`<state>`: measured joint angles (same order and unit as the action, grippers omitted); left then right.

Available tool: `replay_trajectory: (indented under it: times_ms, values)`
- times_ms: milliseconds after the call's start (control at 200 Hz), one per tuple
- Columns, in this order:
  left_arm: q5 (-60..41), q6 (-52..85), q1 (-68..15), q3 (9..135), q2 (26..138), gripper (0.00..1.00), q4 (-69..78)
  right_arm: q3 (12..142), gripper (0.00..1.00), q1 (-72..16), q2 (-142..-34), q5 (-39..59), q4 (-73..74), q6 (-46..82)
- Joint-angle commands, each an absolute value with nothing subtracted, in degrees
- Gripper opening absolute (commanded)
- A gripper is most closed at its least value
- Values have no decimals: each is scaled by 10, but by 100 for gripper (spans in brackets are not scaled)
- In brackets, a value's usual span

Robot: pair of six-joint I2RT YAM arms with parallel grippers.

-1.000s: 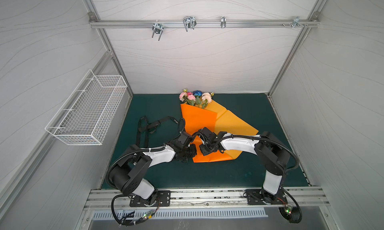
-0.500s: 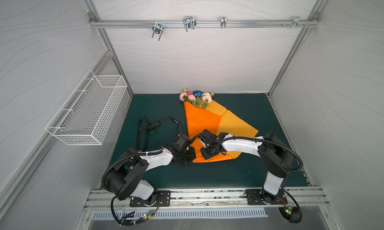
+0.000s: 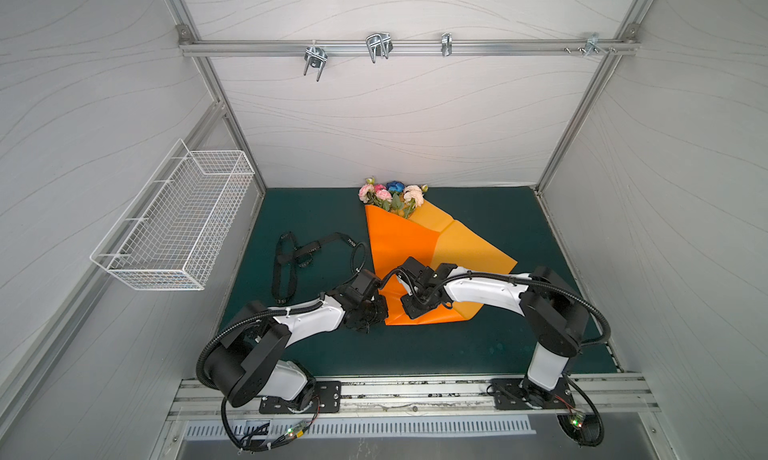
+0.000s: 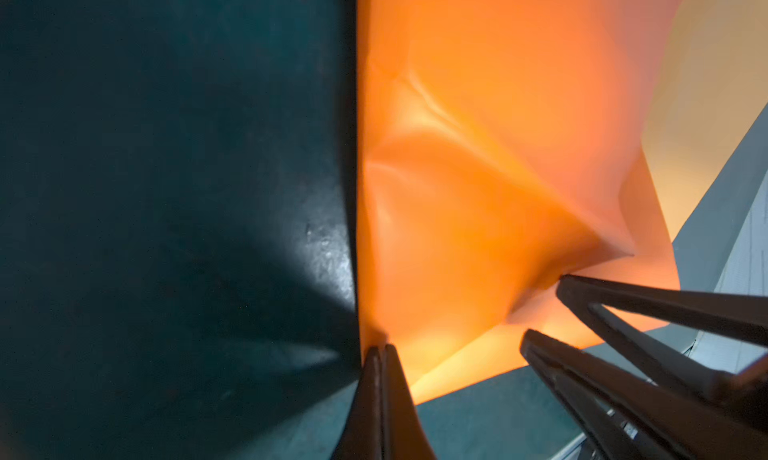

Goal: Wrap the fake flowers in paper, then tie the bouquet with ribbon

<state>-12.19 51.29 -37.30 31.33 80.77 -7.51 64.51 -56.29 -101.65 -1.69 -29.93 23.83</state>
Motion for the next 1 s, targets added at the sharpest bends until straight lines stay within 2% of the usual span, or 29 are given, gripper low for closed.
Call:
replay_trajectory:
  times_ms: [0, 120, 255, 775, 995]
  values:
    - [-104, 512, -382, 316, 808, 0, -116, 657, 40, -550, -963, -35, -298, 249]
    - [-103, 512, -382, 315, 803, 0, -116, 647, 42, -537, -952, -8, -277, 261]
    - [-107, 515, -382, 315, 808, 0, -109, 665, 41, -526, -989, 15, -258, 261]
    - [-103, 512, -380, 354, 780, 0, -122, 674, 38, -519, -1067, -8, -258, 230]
    - [-98, 497, -311, 414, 787, 0, -67, 687, 39, -520, -1079, -13, -256, 211]
